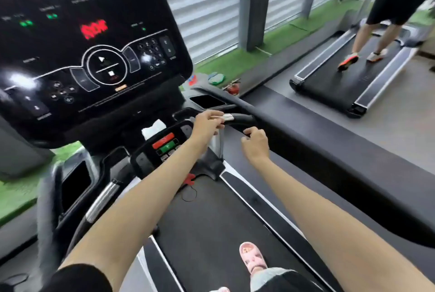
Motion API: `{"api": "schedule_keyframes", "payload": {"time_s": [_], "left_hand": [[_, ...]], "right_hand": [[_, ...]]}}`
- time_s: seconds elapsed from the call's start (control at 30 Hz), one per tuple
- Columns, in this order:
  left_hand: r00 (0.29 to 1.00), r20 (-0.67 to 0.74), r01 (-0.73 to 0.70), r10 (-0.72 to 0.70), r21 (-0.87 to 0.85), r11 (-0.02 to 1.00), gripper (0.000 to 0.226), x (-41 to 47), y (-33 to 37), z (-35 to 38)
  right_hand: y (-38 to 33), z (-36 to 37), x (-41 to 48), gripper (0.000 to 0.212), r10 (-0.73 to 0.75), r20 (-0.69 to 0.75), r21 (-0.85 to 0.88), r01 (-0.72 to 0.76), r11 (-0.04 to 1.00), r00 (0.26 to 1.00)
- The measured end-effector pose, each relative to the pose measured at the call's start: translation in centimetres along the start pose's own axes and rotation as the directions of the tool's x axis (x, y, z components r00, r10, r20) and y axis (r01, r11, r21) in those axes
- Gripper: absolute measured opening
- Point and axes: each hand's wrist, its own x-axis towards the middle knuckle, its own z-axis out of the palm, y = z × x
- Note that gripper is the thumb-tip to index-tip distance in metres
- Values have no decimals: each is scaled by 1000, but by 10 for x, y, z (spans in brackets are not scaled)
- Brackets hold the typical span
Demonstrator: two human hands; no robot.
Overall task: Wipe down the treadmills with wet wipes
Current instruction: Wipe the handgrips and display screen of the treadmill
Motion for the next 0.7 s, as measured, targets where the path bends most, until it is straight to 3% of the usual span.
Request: {"api": "schedule_keyframes", "payload": {"time_s": [0.1, 0.23, 0.4, 0.53, 0.7], "left_hand": [[982, 178, 50, -63, 81, 995, 22, -26, -12, 69], [941, 323, 61, -100, 126, 990, 23, -64, -20, 155], [863, 486, 35, -141, 219, 975, 23, -113, -31, 283], [734, 642, 2, -221, 323, 946, 21, -178, -39, 417], [516, 813, -117, -270, 380, 918, 16, -271, -37, 558]], "right_hand": [[60, -56, -21, 29, 130, -86, -20, -132, 991, 988], [141, -128, -52, 28, 334, -232, 49, -332, 942, 914], [248, -207, -104, 24, 488, -278, 152, -463, 873, 828], [348, -298, -149, 21, 603, -295, 174, -579, 796, 741], [461, -395, -193, 19, 803, -238, 332, -731, 595, 546]]}}
